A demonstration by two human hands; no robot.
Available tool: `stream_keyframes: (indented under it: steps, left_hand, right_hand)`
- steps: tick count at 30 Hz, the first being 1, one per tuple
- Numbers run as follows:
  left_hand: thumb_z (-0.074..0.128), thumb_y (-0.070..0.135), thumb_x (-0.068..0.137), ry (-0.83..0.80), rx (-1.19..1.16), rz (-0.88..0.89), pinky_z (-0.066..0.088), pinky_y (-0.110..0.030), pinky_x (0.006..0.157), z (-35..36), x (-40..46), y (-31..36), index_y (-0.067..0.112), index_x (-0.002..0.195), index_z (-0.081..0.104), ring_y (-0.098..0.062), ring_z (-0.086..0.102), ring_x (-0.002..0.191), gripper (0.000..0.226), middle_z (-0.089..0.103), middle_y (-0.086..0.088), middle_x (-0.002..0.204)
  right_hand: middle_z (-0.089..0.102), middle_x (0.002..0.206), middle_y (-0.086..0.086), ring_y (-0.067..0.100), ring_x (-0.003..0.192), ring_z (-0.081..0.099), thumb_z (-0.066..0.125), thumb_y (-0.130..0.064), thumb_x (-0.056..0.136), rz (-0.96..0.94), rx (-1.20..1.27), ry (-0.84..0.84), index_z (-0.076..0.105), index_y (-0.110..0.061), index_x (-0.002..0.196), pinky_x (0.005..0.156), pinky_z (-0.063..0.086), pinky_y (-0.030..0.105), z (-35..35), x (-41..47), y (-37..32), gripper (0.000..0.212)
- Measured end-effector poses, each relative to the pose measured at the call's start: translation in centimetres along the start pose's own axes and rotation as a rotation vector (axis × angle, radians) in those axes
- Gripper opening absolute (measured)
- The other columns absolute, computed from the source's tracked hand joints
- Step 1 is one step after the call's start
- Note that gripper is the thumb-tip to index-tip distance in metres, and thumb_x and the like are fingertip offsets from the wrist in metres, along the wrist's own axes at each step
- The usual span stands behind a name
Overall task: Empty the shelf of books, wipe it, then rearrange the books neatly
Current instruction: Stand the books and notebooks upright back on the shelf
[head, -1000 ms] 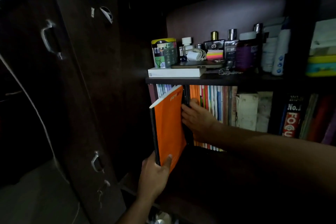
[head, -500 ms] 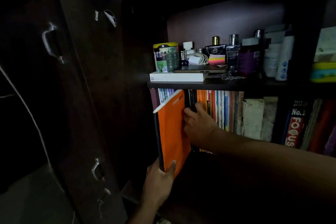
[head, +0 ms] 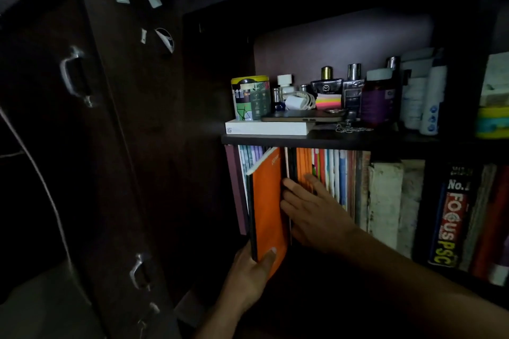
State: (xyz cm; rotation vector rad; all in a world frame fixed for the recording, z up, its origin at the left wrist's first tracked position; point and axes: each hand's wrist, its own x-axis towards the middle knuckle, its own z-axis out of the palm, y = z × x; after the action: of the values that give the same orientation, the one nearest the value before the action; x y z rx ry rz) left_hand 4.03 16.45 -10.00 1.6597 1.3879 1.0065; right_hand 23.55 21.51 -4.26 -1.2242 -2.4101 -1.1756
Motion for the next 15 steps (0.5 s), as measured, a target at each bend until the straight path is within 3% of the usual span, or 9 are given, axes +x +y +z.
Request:
stream_keyframes:
  steps: [3, 5, 8, 10, 12, 15]
  left_hand:
    - [0.053, 0.038, 0.103, 0.031, 0.037, 0.016, 0.041, -0.020, 0.096, 0.9, 1.7, 0.0, 0.043, 0.130, 0.048, -0.007, 0.058, 0.118, 0.028, 0.058, 0.020, 0.126]
    - [0.049, 0.050, 0.097, 0.103, 0.094, 0.075, 0.047, -0.027, 0.099, 1.7, 2.7, -0.1, 0.035, 0.133, 0.058, -0.015, 0.061, 0.122, 0.040, 0.065, 0.013, 0.129]
    - [0.046, 0.055, 0.098, 0.181, 0.203, 0.143, 0.046, -0.037, 0.107, 2.8, 3.9, 0.6, 0.035, 0.151, 0.038, -0.019, 0.054, 0.131, 0.057, 0.051, 0.009, 0.149]
    - [0.048, 0.051, 0.100, 0.243, 0.296, 0.199, 0.046, -0.040, 0.107, 3.0, 4.4, 0.8, 0.037, 0.155, 0.026, -0.019, 0.050, 0.135, 0.061, 0.042, 0.009, 0.156]
    - [0.054, 0.048, 0.096, 0.324, 0.320, 0.301, 0.048, -0.037, 0.103, 3.0, 4.2, 0.8, 0.037, 0.152, 0.023, -0.010, 0.049, 0.132, 0.065, 0.041, 0.010, 0.155]
    - [0.047, 0.048, 0.091, 0.439, 0.291, 0.451, 0.047, -0.026, 0.089, 3.0, 3.3, 1.0, 0.039, 0.145, 0.020, 0.009, 0.044, 0.113, 0.061, 0.041, 0.017, 0.141]
  right_hand:
    - [0.062, 0.132, 0.009, 0.030, 0.144, 0.037, 0.056, -0.050, 0.083, 0.040, 0.056, 0.010, 0.066, -0.015, 0.116, 0.119, 0.015, 0.062, 0.5, -0.4, -0.6, 0.049]
    - [0.057, 0.140, 0.010, 0.029, 0.150, 0.028, 0.047, -0.046, 0.086, 0.103, 0.154, 0.030, 0.067, -0.014, 0.115, 0.120, 0.017, 0.061, 0.9, -0.9, -1.8, 0.048]
    - [0.040, 0.158, 0.010, 0.025, 0.154, 0.017, 0.045, -0.037, 0.091, 0.262, 0.338, 0.092, 0.063, -0.009, 0.129, 0.120, 0.021, 0.057, 2.1, -2.1, -4.9, 0.051]
    - [0.020, 0.166, 0.007, 0.023, 0.155, 0.010, 0.048, -0.036, 0.094, 0.314, 0.441, 0.113, 0.042, -0.008, 0.150, 0.122, 0.018, 0.053, 2.9, -2.8, -6.4, 0.063]
    - [0.010, 0.169, 0.001, 0.019, 0.156, 0.005, 0.050, -0.036, 0.095, 0.311, 0.514, 0.120, 0.034, -0.011, 0.155, 0.124, 0.014, 0.048, 3.2, -3.3, -6.3, 0.066]
    - [0.014, 0.168, -0.004, 0.013, 0.155, 0.011, 0.049, -0.033, 0.096, 0.357, 0.628, 0.157, 0.040, -0.018, 0.151, 0.124, 0.016, 0.042, 2.7, -3.6, -5.4, 0.058]
